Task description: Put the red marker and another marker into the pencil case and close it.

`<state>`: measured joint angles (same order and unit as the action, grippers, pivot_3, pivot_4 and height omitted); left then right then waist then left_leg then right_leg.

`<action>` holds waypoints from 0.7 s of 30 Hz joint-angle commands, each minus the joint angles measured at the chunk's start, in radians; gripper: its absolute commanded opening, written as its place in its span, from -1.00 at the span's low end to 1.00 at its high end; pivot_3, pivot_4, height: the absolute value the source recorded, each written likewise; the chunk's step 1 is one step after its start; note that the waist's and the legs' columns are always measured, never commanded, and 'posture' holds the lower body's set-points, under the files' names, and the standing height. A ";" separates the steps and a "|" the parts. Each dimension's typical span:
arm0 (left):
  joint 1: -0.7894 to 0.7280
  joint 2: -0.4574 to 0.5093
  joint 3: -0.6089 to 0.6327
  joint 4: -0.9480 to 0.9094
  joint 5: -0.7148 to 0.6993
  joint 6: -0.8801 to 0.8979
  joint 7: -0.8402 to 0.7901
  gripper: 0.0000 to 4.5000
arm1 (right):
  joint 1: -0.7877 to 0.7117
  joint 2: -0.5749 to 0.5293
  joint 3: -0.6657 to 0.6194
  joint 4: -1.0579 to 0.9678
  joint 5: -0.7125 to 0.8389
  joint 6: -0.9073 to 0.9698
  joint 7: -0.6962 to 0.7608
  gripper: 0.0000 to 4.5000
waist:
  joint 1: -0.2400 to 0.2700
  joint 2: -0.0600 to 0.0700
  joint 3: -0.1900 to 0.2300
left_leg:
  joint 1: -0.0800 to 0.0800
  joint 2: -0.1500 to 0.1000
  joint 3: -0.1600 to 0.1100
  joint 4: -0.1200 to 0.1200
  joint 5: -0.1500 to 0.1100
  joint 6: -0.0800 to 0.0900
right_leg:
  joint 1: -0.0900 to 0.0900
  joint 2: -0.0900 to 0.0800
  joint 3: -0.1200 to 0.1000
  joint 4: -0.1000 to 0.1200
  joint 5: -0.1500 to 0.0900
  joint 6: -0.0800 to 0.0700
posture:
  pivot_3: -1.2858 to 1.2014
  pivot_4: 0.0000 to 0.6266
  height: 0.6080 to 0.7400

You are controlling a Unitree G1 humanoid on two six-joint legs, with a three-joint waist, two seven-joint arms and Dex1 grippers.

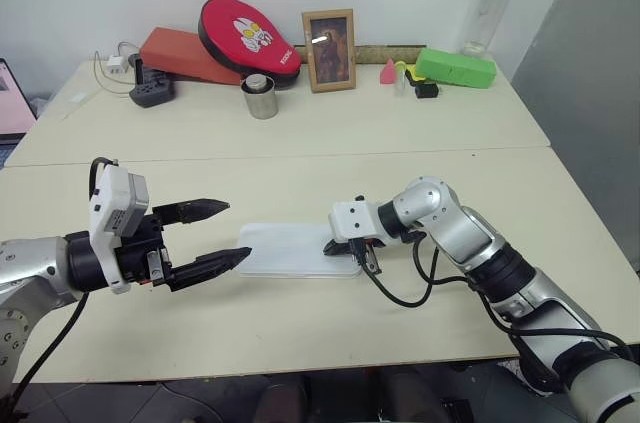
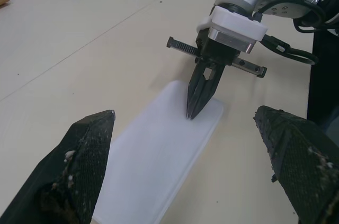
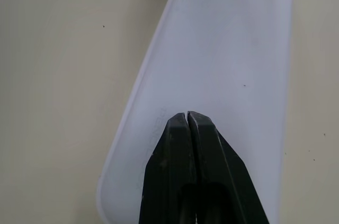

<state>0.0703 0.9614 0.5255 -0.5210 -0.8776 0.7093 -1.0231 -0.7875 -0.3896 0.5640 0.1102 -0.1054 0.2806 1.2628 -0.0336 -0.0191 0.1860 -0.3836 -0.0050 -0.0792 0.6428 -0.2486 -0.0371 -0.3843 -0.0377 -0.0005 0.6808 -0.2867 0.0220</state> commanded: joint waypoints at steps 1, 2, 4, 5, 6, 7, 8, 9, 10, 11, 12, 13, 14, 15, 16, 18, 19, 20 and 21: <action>-0.025 0.022 -0.008 -0.010 0.004 -0.011 -0.004 1.00 | 0.010 -0.003 -0.010 0.006 0.006 0.044 -0.005 -0.99 | 0.000 0.000 0.000 | 0.000 0.000 0.000 0.000 0.000 0.000 | 0.000 0.000 0.000 0.000 0.000 0.000 | 0.03 -0.52 1.00; -0.030 0.021 -0.012 -0.007 0.006 -0.011 -0.001 1.00 | 0.010 0.000 -0.022 0.000 0.022 0.056 -0.003 -0.99 | 0.000 0.000 0.000 | 0.000 0.000 0.000 0.000 0.000 0.000 | 0.000 0.000 0.001 0.000 0.000 0.000 | 0.03 -0.52 1.00; -0.049 0.013 -0.028 0.004 0.021 -0.012 0.026 1.00 | 0.017 0.020 -0.110 -0.056 0.135 0.135 0.006 -0.99 | 0.001 0.000 0.000 | 0.000 0.000 0.000 0.000 0.000 0.000 | 0.000 0.000 0.001 0.000 0.000 0.000 | 0.03 -0.52 1.00; -0.064 0.004 -0.036 0.013 0.029 -0.012 0.050 1.00 | 0.024 0.025 -0.150 -0.081 0.183 0.157 0.007 -0.99 | 0.002 0.000 0.000 | 0.000 0.000 0.000 0.000 0.000 0.000 | 0.000 0.000 0.001 0.000 0.000 0.000 | 0.03 -0.52 1.00; -0.102 -0.023 -0.045 0.038 0.030 -0.001 0.107 1.00 | 0.033 0.031 -0.212 -0.101 0.233 0.186 -0.011 -0.99 | 0.002 0.000 0.000 | -0.001 0.000 0.000 0.000 0.000 0.000 | 0.000 0.000 0.001 0.000 0.000 0.000 | 0.03 -0.52 1.00; -0.127 -0.041 -0.049 0.056 0.029 0.007 0.146 1.00 | 0.039 0.033 -0.249 -0.114 0.262 0.204 -0.028 -0.99 | 0.004 0.001 0.001 | -0.001 0.000 0.000 0.000 0.000 0.000 | -0.001 0.000 0.001 0.000 0.000 0.000 | 0.03 -0.52 1.00; -0.166 -0.078 -0.055 0.083 0.033 0.017 0.215 1.00 | 0.043 0.041 -0.308 -0.120 0.303 0.235 -0.062 -0.99 | 0.005 0.001 0.001 | -0.002 -0.001 0.000 0.000 0.000 0.000 | -0.001 0.000 0.001 0.000 0.000 0.000 | 0.03 -0.52 1.00; -0.192 -0.111 -0.069 0.106 0.068 0.009 0.279 1.00 | 0.048 0.042 -0.368 -0.113 0.325 0.257 -0.112 -0.99 | 0.005 0.001 0.001 | -0.002 0.000 0.000 0.000 0.000 0.000 | -0.001 0.000 0.000 0.000 0.000 0.000 | 0.03 -0.52 1.00; -0.193 -0.127 -0.089 0.121 0.127 -0.019 0.319 1.00 | 0.057 0.036 -0.421 -0.098 0.331 0.264 -0.164 -0.99 | 0.005 0.001 0.001 | -0.002 -0.001 0.000 0.000 0.000 0.000 | -0.001 0.000 0.001 0.000 0.000 0.000 | 0.03 -0.52 1.00; -0.187 -0.137 -0.104 0.131 0.178 -0.046 0.346 1.00 | 0.066 0.027 -0.459 -0.087 0.331 0.274 -0.207 -0.99 | 0.006 0.001 0.001 | -0.002 -0.001 0.000 0.000 0.000 0.000 | -0.001 0.000 0.001 0.000 0.000 0.000 | 0.03 -0.52 1.00; -0.179 -0.142 -0.109 0.153 0.216 -0.060 0.365 1.00 | 0.079 0.011 -0.494 -0.073 0.323 0.274 -0.250 -0.99 | 0.006 0.000 0.001 | -0.002 -0.001 0.000 0.000 0.000 0.000 | -0.001 0.000 0.001 0.000 0.000 0.000 | 0.03 -0.52 1.00; -0.173 -0.145 -0.110 0.169 0.237 -0.067 0.375 1.00 | 0.089 0.000 -0.512 -0.068 0.320 0.276 -0.277 -0.99 | 0.006 0.000 0.001 | -0.002 -0.001 0.001 0.000 -0.001 -0.001 | -0.001 0.000 0.002 0.000 0.000 0.000 | 0.03 -0.52 1.00; -0.170 -0.146 -0.098 0.203 0.261 -0.085 0.383 1.00 | 0.105 -0.017 -0.534 -0.067 0.317 0.271 -0.300 -0.99 | 0.006 0.000 0.001 | -0.002 -0.001 0.001 0.000 -0.001 -0.001 | -0.002 0.000 0.005 0.000 0.000 0.000 | 0.03 -0.52 1.00; -0.169 -0.146 -0.091 0.226 0.278 -0.099 0.387 1.00 | 0.116 -0.029 -0.546 -0.068 0.318 0.265 -0.316 -0.99 | 0.006 0.000 0.001 | -0.002 -0.001 0.002 0.000 -0.001 -0.001 | -0.002 0.000 0.006 0.000 0.000 0.000 | 0.03 -0.52 1.00; -0.166 -0.143 -0.081 0.262 0.306 -0.126 0.392 1.00 | 0.131 -0.046 -0.565 -0.069 0.317 0.265 -0.334 -0.99 | 0.005 0.000 0.001 | -0.003 -0.001 0.002 -0.001 -0.001 -0.001 | -0.003 0.000 0.007 0.000 0.000 0.000 | 0.03 -0.52 1.00; -0.166 -0.137 -0.059 0.336 0.341 -0.177 0.386 1.00 | 0.160 -0.081 -0.602 -0.064 0.311 0.253 -0.374 -0.99 | 0.004 0.000 0.001 | -0.003 -0.001 0.003 -0.001 -0.001 -0.001 | -0.005 0.000 0.008 0.000 0.000 0.000 | 0.03 -0.52 1.00; -0.170 -0.135 -0.051 0.366 0.348 -0.188 0.382 1.00 | 0.167 -0.092 -0.619 -0.060 0.313 0.258 -0.394 -0.99 | 0.002 0.000 0.001 | -0.003 -0.001 0.003 -0.001 -0.001 -0.001 | -0.005 0.000 0.008 0.000 0.000 0.000 | 0.03 -0.52 1.00; -0.174 -0.134 -0.047 0.384 0.350 -0.193 0.377 1.00 | 0.170 -0.098 -0.626 -0.058 0.318 0.262 -0.408 -0.99 | 0.000 0.000 0.001 | -0.003 0.000 0.004 -0.002 -0.001 -0.001 | -0.005 0.000 0.009 0.000 0.000 0.000 | 0.03 -0.52 1.00; -0.175 -0.130 -0.045 0.402 0.356 -0.201 0.369 1.00 | 0.176 -0.108 -0.634 -0.060 0.322 0.267 -0.418 -0.99 | -0.001 0.000 0.001 | -0.003 0.000 0.005 -0.002 -0.001 -0.001 | -0.005 0.000 0.010 0.000 0.000 0.000 | 0.03 -0.52 1.00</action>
<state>-0.0920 0.8104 0.4417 -0.1388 -0.5368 0.5456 -0.6446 -0.6009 -0.4817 -0.0279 0.0758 0.1999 0.5537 0.8727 -0.0346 -0.0188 0.1867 -0.3862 -0.0054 -0.0733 0.6412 -0.2495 -0.0382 -0.3894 -0.0377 0.0104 0.6812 -0.2866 0.0220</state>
